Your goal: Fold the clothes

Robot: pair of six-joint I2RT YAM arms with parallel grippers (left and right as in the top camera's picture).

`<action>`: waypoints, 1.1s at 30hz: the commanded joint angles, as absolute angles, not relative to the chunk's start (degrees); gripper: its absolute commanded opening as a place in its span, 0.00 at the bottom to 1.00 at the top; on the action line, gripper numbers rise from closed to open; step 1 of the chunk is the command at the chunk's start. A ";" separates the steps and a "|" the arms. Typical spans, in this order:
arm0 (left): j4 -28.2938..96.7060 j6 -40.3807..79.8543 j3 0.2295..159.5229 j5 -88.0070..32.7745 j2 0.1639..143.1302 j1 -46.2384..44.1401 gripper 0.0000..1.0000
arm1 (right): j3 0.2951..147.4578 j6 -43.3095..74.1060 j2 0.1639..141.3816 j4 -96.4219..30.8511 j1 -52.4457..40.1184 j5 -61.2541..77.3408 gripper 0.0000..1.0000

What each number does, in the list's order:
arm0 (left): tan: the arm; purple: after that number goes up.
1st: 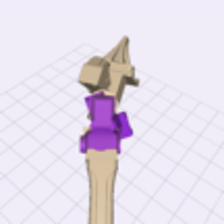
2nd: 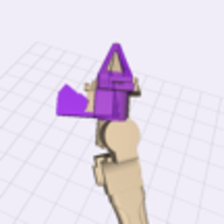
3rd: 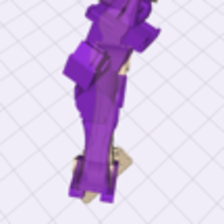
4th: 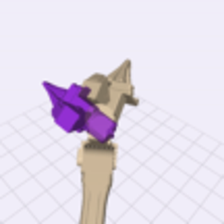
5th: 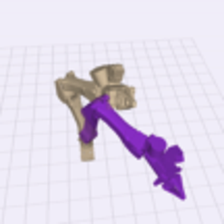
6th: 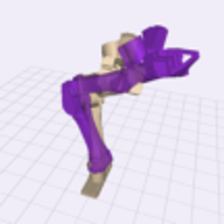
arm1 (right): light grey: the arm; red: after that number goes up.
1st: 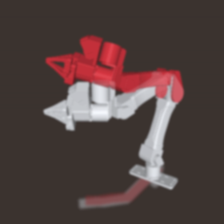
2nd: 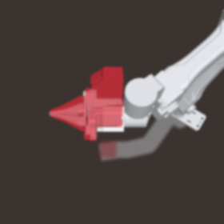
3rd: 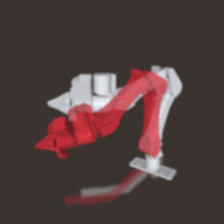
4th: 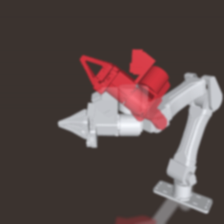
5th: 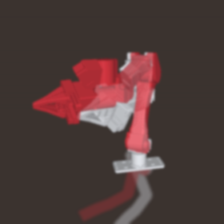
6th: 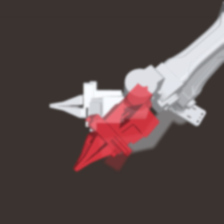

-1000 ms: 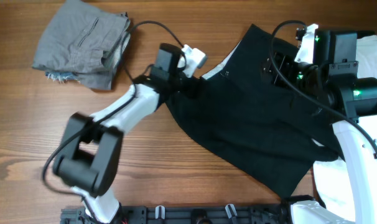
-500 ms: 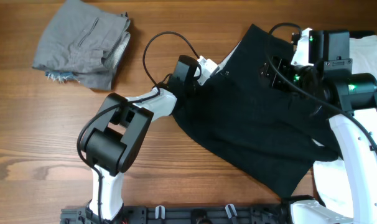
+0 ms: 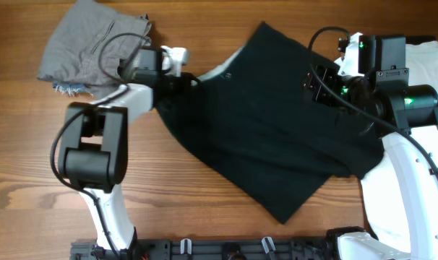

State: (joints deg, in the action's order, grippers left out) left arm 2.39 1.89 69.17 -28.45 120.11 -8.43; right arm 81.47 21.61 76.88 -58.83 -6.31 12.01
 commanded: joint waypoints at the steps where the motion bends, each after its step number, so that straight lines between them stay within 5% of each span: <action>1: 5.21 3.22 66.70 -30.28 122.69 -7.70 0.42 | 80.99 20.95 77.43 -58.41 -6.17 12.91 0.77; 16: 6.09 -7.44 66.72 -32.25 112.09 -15.55 0.35 | 80.97 20.97 77.47 -59.16 -6.17 11.62 0.78; 26: -7.88 -8.78 66.72 -24.51 120.81 -22.31 0.31 | 80.97 21.04 78.00 -59.59 -6.20 11.66 0.78; 33: -4.32 -8.60 66.72 -9.89 125.19 -18.68 0.32 | 80.97 20.93 80.23 -60.88 -6.20 11.84 0.79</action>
State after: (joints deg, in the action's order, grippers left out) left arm -7.44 -7.88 67.42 -22.76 121.82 -21.45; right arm 81.45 21.58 78.63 -59.77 -6.31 11.99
